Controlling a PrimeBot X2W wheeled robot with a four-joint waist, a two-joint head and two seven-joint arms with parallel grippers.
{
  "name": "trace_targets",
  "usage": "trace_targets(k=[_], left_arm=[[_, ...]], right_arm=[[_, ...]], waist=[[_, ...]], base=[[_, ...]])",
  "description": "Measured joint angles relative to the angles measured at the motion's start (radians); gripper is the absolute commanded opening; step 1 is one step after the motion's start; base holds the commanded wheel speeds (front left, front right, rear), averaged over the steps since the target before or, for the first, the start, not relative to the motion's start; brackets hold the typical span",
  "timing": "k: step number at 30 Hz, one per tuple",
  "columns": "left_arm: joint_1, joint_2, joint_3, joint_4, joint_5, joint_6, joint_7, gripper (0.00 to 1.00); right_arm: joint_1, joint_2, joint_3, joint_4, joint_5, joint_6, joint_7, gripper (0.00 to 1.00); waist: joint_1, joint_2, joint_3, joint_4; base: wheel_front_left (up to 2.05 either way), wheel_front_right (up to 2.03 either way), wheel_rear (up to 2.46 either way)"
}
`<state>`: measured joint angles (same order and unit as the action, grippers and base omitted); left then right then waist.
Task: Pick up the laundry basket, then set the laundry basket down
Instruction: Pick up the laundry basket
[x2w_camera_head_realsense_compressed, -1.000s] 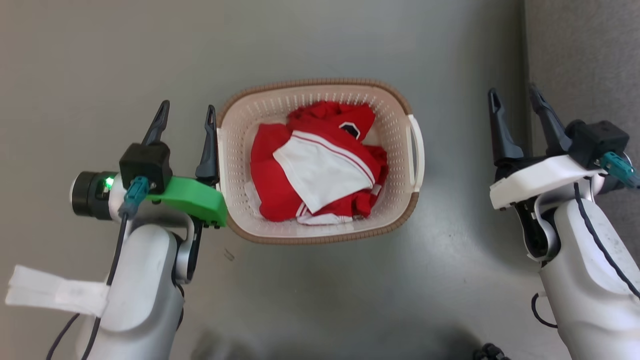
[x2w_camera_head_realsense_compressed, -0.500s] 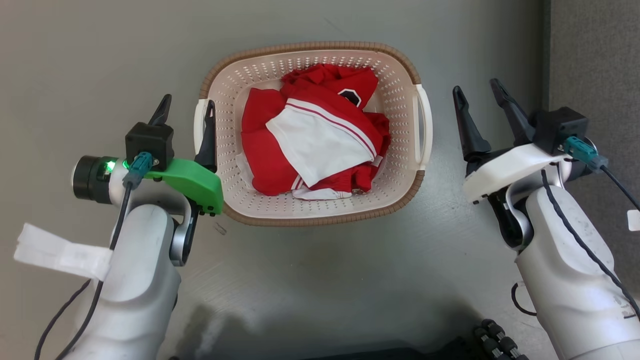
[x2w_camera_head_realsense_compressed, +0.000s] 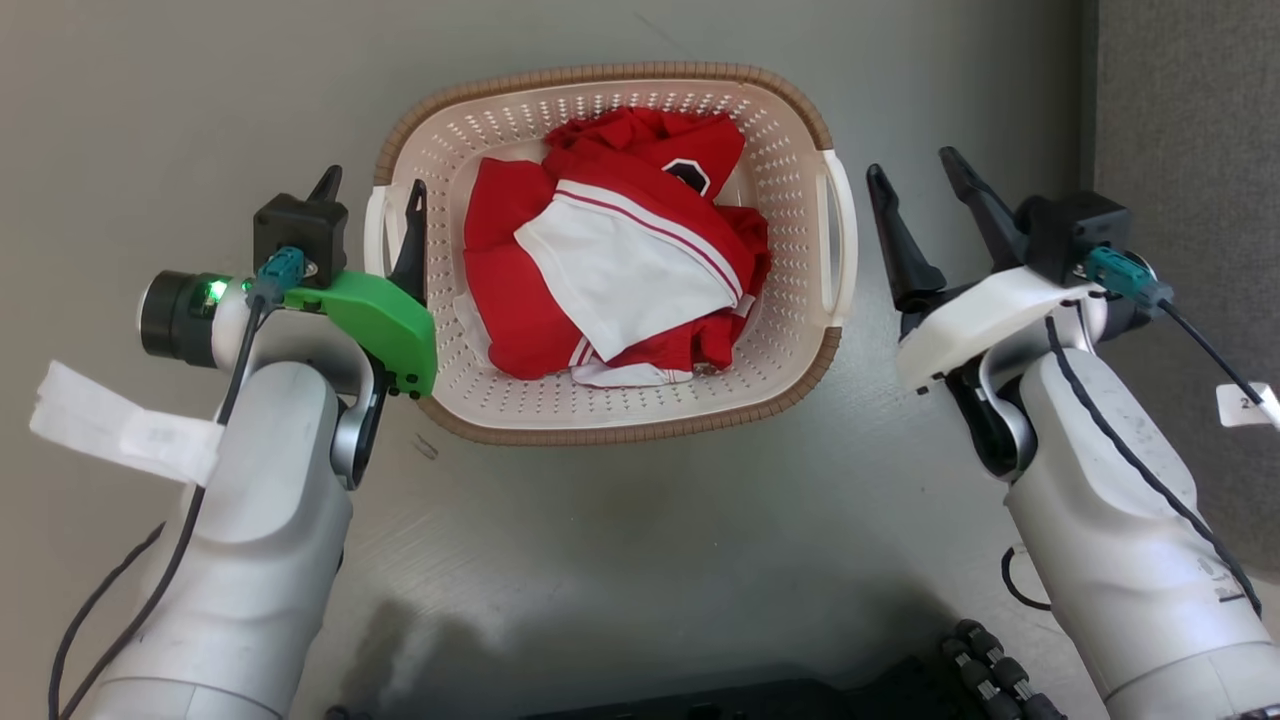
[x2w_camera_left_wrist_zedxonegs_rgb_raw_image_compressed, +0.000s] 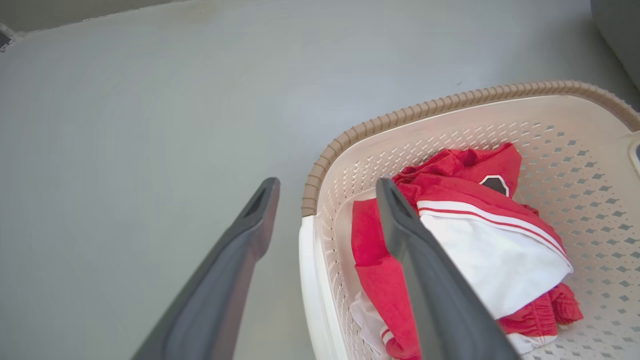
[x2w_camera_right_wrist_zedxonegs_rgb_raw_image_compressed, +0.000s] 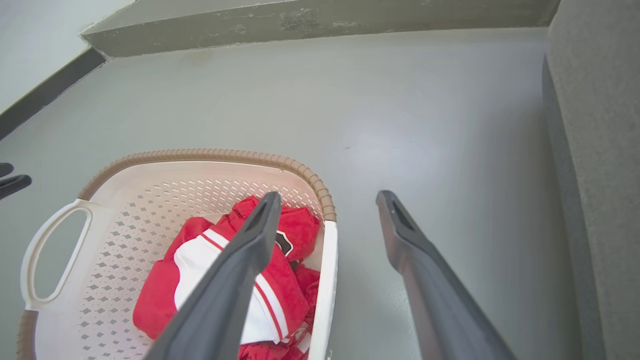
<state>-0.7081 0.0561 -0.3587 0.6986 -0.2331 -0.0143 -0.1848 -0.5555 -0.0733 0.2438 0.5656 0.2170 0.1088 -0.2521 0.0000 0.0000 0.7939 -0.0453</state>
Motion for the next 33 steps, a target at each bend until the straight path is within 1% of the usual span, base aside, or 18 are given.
trace_targets(k=[2, 6, 13, 23, 26, 33], left_arm=[[-0.014, -0.001, 0.001, 0.022, 0.0, -0.003, 0.008, 1.0], [-0.029, -0.004, 0.01, 0.095, -0.016, -0.014, 0.009, 1.0], [-0.049, -0.007, 0.017, 0.158, -0.046, -0.03, 0.009, 1.0], [-0.1, -0.008, 0.027, 0.245, -0.059, -0.056, 0.017, 1.0], [-0.121, -0.009, 0.027, 0.271, -0.059, -0.057, 0.017, 1.0], [-0.149, -0.011, 0.026, 0.333, -0.067, -0.072, 0.035, 1.0]], right_arm=[[-0.012, 0.003, 0.01, 0.016, 0.0, 0.005, 0.0, 1.0], [-0.029, 0.004, 0.033, 0.064, -0.003, 0.005, -0.001, 1.0], [-0.041, 0.006, 0.05, 0.121, -0.006, 0.006, -0.002, 1.0], [-0.093, 0.007, 0.067, 0.187, -0.006, 0.009, -0.002, 1.0], [-0.114, 0.007, 0.075, 0.202, -0.005, 0.014, -0.002, 1.0], [-0.137, 0.008, 0.088, 0.251, 0.006, 0.014, -0.002, 1.0]], waist=[[0.0, 0.0, 0.008, -0.002], [0.0, 0.0, 0.023, -0.006], [0.0, 0.0, 0.052, -0.008], [0.0, 0.0, 0.099, -0.011], [0.0, 0.0, 0.112, -0.012], [0.0, 0.0, 0.126, -0.013]], base=[[0.0, 0.0, 0.0], [0.0, 0.0, 0.0], [0.0, 0.0, 0.0], [0.0, 0.0, 0.0], [0.0, 0.0, 0.0], [0.0, 0.0, 0.0]])
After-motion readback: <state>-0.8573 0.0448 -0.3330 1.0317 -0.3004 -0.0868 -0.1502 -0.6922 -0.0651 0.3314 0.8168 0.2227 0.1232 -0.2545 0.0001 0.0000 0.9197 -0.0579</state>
